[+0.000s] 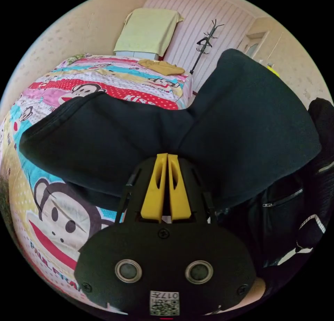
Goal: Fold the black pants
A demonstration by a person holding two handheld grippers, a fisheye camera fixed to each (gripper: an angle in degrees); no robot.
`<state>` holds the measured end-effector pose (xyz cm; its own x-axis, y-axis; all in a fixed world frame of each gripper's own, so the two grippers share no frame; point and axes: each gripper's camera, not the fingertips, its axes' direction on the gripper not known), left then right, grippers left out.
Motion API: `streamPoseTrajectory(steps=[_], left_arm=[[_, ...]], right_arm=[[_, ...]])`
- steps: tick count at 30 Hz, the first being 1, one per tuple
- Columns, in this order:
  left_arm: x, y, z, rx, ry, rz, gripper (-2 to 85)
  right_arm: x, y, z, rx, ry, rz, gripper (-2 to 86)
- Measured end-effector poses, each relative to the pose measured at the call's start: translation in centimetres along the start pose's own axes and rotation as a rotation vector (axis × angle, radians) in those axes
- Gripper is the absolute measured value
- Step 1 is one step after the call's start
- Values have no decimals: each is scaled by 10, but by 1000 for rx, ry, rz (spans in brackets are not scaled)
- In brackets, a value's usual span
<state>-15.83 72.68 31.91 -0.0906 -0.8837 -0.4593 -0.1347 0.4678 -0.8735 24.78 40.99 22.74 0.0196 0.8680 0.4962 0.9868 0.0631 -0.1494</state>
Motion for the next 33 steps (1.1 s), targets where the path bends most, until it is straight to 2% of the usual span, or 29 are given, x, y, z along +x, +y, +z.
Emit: streamPoseTrajectory(steps=[4,9,13,15,17,19,22,26,28,30,33], left_arm=[[-25,60,-56,341,113,-111,-10],[-36,69,-62,263,72,-127,-10],[-63,90,-93,366,124,-220,-10],[-79,104,-104,413,170,-295,-10],[-91,118,-115,476,232,-352,-10],[-95,129,-128,518,267,-375,-10],[-84,131,-141,515,222,-337,-10],[-46,135,-167,654,92,-228,-10],[-15,132,-173,647,-65,-150,-10],[11,131,-175,666,-200,-108,-10],[44,142,-182,803,-361,-107,-10]], right_arm=[[-27,-61,41,13,104,15,51],[-7,-132,84,158,106,168,54],[28,-198,114,251,189,226,61],[40,-221,120,301,298,194,66],[54,-252,130,238,439,156,74],[52,-262,137,186,446,166,83],[28,-274,147,67,433,146,115],[-44,-271,159,-115,179,-28,137],[-86,-249,160,-154,177,-179,129],[-121,-213,160,-188,286,-355,124],[-140,-144,169,-233,636,-695,120]])
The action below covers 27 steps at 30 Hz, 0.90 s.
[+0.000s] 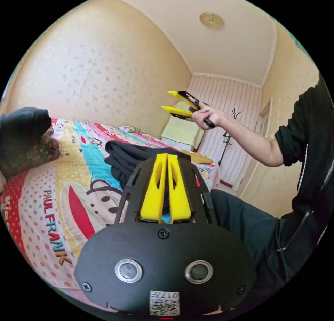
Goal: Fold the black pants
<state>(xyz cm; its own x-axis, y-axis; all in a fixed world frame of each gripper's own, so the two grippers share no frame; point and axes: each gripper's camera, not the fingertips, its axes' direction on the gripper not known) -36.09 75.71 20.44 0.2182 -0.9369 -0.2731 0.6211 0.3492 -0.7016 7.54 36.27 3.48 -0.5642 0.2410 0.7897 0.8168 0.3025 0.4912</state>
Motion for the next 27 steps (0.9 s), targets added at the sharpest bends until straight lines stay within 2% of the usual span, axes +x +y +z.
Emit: streamPoseTrajectory(steps=[2,4,5,6,7,8,9,10,12,14,18,20,22,23,27], left_arm=[[4,-1,-5,36,-10,-44,-10],[7,-7,12,17,217,-85,-10],[10,-8,22,-12,271,-92,-10],[19,-10,46,-111,284,-99,-10],[28,-8,72,-256,151,-94,-10],[32,-5,81,-308,61,-84,-10],[34,3,94,-373,-121,-89,-9],[30,10,100,-402,-196,-111,-9],[23,15,100,-403,-174,-171,-9],[22,13,99,-408,-157,-225,-8],[37,9,72,-250,-81,-343,3],[45,21,56,-161,-131,-389,29],[56,36,45,-101,-212,-353,95],[59,38,46,-112,-221,-328,103],[68,48,79,-351,-195,-290,115]], right_arm=[[-10,48,31,-90,382,-206,116],[25,81,65,-205,659,-161,111],[57,101,81,-268,698,-88,109],[68,109,83,-255,637,-76,108],[85,122,70,-146,520,-12,106],[97,127,54,-76,423,83,101],[101,128,48,-61,386,131,98],[99,132,34,-5,342,185,91],[74,144,10,114,389,172,86],[27,169,-10,201,437,33,91],[-6,226,-11,159,424,-126,116],[-3,261,-2,122,427,-130,121],[2,283,0,171,427,-107,120],[5,293,1,201,381,-99,119],[15,308,7,233,226,-123,110]])
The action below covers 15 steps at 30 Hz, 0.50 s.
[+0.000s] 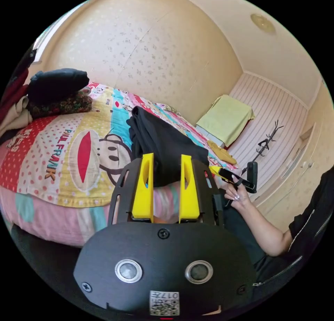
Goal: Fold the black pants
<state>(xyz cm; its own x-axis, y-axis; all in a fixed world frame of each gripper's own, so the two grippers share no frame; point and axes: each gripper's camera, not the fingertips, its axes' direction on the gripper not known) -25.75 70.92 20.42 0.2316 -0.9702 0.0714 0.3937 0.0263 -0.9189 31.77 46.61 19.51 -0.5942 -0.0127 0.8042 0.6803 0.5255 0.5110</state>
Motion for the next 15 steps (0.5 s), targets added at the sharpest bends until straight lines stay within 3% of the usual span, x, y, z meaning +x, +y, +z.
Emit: streamPoseTrajectory(steps=[2,7,15], left_arm=[[10,3,15,-72,-75,15,111],[31,15,32,-15,-141,33,97],[57,8,49,-96,-246,120,71]], right_arm=[[4,3,1,8,18,-1,101],[3,2,11,-72,17,-29,92],[-21,8,7,-85,203,-111,33]])
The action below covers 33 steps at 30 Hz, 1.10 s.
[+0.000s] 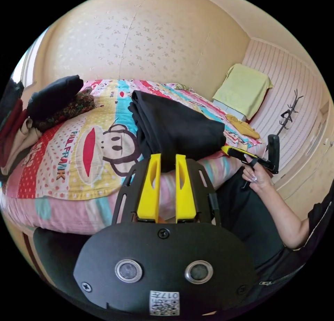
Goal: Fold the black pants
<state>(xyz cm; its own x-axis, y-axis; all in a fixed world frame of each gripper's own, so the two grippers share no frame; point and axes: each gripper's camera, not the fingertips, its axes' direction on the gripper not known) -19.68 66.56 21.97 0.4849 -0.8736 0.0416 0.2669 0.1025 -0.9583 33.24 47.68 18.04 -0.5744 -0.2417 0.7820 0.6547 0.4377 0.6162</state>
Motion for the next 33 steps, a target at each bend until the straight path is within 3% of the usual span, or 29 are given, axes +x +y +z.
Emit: streamPoseTrajectory(steps=[4,7,11,17,21,23,28,31,33], left_arm=[[13,-8,-4,9,-41,50,63],[24,-13,1,-18,-97,89,61],[3,-4,21,-55,9,-39,61],[-14,-5,-1,-30,137,-56,57],[-11,-18,-66,374,254,-96,-4],[0,-38,-58,335,237,-58,-8],[2,-53,68,-129,18,-50,-8],[-4,-26,70,6,5,-116,-6],[0,-18,71,39,-10,-118,-6]], right_arm=[[-16,2,-13,65,140,-36,17],[-27,1,-1,-3,298,-37,13],[11,-4,18,-89,202,171,15],[33,3,2,-26,81,132,27],[63,9,-2,13,-45,233,34],[69,8,-1,9,-47,225,38],[71,7,-8,-10,29,235,35],[78,6,-23,-11,139,373,22],[67,-3,-44,114,170,315,18]])
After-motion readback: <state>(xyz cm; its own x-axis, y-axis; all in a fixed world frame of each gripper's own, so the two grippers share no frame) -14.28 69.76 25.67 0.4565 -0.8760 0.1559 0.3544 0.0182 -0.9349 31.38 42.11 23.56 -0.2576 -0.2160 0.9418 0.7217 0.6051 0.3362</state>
